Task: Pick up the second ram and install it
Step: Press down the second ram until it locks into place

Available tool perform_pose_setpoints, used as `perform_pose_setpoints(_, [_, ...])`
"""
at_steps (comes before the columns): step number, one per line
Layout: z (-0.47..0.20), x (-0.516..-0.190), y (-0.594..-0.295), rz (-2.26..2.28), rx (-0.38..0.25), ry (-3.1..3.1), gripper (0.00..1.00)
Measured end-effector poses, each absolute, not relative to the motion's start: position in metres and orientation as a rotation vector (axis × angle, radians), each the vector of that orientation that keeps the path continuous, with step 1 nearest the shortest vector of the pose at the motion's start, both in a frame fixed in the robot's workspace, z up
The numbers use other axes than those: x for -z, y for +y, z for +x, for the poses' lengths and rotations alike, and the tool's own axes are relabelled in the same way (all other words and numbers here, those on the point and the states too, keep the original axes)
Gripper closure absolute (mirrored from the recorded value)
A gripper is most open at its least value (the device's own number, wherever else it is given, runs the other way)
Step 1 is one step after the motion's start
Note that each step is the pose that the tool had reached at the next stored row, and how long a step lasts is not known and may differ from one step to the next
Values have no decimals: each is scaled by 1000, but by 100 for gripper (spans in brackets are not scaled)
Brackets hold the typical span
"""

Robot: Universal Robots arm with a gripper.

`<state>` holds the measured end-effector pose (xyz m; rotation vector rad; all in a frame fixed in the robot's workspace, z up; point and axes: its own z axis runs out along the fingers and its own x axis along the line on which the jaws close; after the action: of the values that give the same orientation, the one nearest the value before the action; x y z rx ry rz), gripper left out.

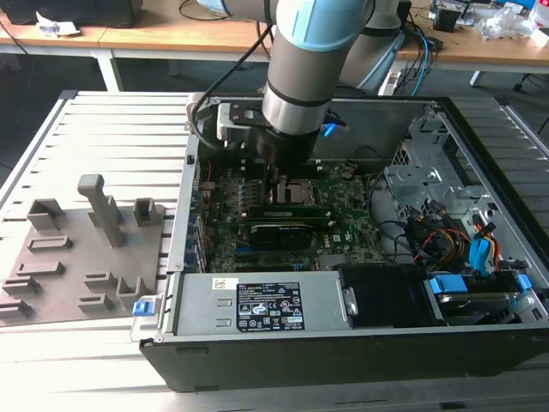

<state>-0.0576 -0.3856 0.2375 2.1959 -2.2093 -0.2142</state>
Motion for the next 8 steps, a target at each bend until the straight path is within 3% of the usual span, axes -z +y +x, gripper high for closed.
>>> perform_pose_setpoints(8, [-65,-226,-384,2196,214,-2209,89])
